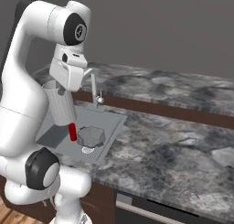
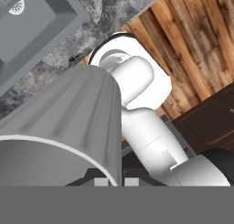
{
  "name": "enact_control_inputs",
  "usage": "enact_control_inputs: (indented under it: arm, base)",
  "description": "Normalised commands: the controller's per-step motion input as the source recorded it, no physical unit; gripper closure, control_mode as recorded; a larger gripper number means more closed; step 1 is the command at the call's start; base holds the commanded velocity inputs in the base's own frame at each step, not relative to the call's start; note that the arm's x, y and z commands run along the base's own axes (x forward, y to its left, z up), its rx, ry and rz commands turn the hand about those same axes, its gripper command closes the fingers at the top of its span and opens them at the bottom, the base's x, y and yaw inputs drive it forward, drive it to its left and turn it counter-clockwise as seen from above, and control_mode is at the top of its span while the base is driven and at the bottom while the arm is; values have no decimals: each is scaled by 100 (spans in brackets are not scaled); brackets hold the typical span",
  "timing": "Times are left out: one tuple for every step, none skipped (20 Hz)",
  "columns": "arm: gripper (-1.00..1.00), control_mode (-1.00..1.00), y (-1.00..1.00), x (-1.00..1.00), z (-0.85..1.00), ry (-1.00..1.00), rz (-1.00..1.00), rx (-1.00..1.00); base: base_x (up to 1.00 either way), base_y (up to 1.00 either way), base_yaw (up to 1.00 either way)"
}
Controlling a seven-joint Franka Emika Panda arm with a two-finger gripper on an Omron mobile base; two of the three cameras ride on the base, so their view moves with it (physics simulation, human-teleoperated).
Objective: Pick the glass cup and colander and place them in the sink. Then turn on the water.
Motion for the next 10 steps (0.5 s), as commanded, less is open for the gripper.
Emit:
enact_control_inputs:
  arm:
    - [100,100,0,0,0,0,0,0]
    - [100,100,0,0,0,0,0,0]
    - [100,100,0,0,0,0,0,0]
    - [100,100,0,0,0,0,0,0]
    - [100,100,0,0,0,0,0,0]
    - [100,100,0,0,0,0,0,0]
    - [100,100,0,0,0,0,0,0]
    - [100,100,0,0,0,0,0,0]
    - [100,100,0,0,0,0,0,0]
    - [100,100,0,0,0,0,0,0]
  base:
    - [67,-11,19]
    - [68,0,10]
    - [72,8,0]
    - [76,21,0]
    - [75,39,-1]
    - [76,44,-3]
    - [69,50,-5]
    - [67,51,-6]
    - [70,55,-7]
    - [66,65,-9]
